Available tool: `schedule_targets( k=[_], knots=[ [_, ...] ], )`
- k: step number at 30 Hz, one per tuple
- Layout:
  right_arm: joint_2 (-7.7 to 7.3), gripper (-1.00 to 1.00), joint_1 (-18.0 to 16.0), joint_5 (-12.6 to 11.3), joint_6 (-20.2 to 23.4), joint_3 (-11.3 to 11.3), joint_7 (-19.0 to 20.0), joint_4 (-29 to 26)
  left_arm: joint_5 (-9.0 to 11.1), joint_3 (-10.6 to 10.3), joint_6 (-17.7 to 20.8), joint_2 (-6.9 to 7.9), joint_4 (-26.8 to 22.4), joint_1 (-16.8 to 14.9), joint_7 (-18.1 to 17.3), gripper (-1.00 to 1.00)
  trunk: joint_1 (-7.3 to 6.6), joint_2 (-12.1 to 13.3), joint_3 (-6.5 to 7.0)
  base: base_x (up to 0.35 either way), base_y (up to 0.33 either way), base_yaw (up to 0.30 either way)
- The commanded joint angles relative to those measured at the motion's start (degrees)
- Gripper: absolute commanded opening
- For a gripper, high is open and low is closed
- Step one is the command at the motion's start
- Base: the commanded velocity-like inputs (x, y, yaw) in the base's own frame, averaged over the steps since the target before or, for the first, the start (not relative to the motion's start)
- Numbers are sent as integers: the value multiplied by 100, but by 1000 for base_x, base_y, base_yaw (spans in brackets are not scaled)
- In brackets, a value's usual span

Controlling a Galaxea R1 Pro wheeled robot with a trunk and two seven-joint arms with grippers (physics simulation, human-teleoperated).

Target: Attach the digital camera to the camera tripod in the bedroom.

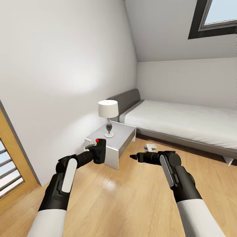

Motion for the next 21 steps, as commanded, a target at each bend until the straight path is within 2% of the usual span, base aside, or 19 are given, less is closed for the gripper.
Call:
schedule_targets(
  k=[1, 7, 21],
  knots=[
    [2, 100, -3, -49, 32, -2, -29, -3, 14, 15, 33, -6, -4, -5, -9, -100, -3, -1, 17, 0, 0, 0],
    [6, 100, -3, -49, 32, -2, -29, -3, 14, 14, 31, -6, -4, -5, -9, -100, -19, 7, 150, 0, 0, 0],
    [7, 100, -3, -49, 33, -1, -29, -3, 14, 18, 31, -6, -4, -5, -9, -100, -324, 563, 402, 0, 0, 0]
  ],
)
